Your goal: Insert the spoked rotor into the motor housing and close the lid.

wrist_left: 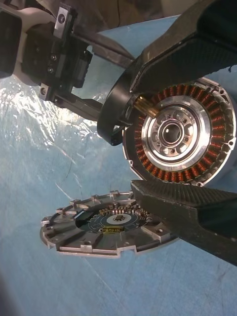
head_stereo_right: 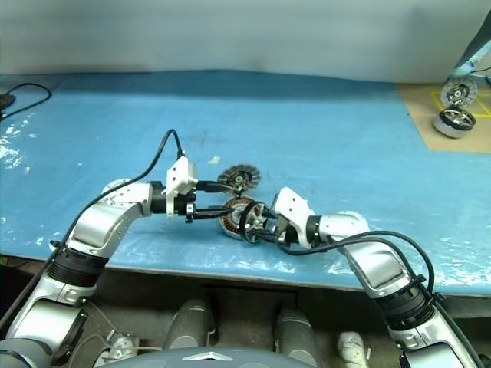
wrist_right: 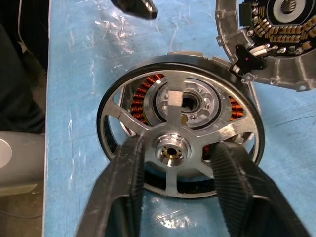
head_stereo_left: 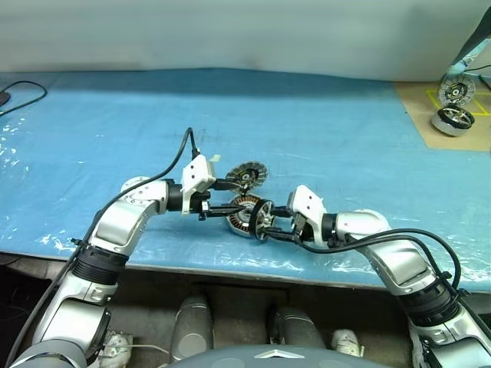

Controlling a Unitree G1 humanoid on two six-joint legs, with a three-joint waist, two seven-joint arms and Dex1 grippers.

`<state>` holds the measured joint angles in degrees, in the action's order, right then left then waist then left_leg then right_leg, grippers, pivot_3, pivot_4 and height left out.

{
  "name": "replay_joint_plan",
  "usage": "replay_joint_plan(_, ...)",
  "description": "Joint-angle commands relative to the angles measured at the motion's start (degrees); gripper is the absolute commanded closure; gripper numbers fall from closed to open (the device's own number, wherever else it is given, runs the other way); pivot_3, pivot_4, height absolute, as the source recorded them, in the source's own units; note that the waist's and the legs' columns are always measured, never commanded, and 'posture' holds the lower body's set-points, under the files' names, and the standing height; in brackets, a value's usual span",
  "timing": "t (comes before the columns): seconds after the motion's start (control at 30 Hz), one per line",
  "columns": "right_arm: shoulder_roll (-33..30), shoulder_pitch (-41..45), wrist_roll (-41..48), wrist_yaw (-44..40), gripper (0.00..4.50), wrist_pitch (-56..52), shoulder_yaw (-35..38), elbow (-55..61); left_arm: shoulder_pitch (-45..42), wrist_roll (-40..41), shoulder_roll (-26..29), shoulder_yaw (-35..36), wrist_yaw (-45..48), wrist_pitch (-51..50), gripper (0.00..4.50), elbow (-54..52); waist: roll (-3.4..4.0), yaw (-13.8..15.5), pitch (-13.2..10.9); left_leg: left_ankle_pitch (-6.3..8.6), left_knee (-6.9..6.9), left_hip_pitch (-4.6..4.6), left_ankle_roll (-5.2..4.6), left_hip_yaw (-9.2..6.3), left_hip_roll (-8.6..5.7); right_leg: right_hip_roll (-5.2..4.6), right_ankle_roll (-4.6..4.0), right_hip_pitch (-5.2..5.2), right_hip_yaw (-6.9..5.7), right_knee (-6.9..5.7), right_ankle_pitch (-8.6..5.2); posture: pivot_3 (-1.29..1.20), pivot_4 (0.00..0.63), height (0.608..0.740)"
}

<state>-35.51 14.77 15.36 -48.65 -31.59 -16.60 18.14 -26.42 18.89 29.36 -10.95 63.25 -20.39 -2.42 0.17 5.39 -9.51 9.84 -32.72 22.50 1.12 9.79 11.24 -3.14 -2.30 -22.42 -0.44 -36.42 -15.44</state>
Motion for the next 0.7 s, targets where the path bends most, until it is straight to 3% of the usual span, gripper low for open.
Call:
replay_joint_plan(0.03,0.84,0.67,0.08,-0.18,3.00,0.91,0.88,-0.65,-0.16,-0.20,-0.24,0.35,-0.36,1.21,1.57,-0.26,0.00,-0.06,0.00,0.00,0.00,-0.01,0.00,0.00,0.00,0.00,0.00,0.00,0.00,0.00,0.00,0.00,0.150,0.740)
replay_joint_plan(0.23,0.72,0.72,0.55,-0.10,3.00,0.66,2.30,-1.23,-0.02,-0.23,-0.64,0.52,-0.81,1.60,1.57,-0.25,0.00,-0.09,0.00,0.00,0.00,-0.12,0.00,0.01,0.01,0.00,-0.10,0.08,0.01,-0.01,-0.06,0.00,0.150,0.740)
replay_joint_plan(0.7,-4.41,-2.07,8.20,-2.83,3.00,-2.57,14.00,4.91,-0.81,-0.99,-2.20,1.01,-1.50,5.35,1.57,3.36,0.00,0.00,0.00,0.00,0.04,-0.07,-0.02,0.01,0.01,0.01,-0.10,0.04,0.01,0.03,-0.06,0.00,0.150,0.740)
